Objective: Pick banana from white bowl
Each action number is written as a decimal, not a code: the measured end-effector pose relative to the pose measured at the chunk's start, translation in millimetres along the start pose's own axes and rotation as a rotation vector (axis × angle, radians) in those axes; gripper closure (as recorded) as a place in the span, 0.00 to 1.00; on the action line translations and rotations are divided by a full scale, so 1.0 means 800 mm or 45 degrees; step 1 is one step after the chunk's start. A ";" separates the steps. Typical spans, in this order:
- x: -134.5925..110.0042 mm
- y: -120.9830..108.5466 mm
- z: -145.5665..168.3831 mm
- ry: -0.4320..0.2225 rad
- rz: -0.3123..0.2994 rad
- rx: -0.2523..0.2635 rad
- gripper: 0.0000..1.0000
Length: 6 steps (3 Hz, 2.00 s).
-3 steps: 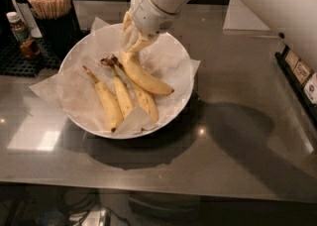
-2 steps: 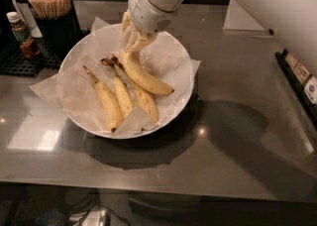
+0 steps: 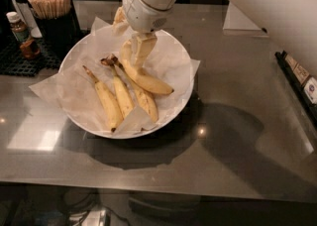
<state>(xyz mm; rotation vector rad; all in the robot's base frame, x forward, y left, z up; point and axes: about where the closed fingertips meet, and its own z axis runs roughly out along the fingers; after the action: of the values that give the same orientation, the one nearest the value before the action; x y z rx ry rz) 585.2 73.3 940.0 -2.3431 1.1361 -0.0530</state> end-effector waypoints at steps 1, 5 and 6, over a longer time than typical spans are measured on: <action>0.000 0.000 0.000 0.007 -0.005 -0.001 0.15; 0.006 -0.001 0.015 0.028 -0.027 -0.056 0.56; 0.020 -0.001 0.023 0.064 -0.020 -0.103 0.48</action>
Offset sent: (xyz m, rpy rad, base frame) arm 0.0007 0.0044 -0.0044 -0.0203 0.0011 0.0212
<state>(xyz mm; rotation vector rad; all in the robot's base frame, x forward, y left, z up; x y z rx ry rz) 601.2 69.9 921.2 -2.4350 1.1638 -0.0732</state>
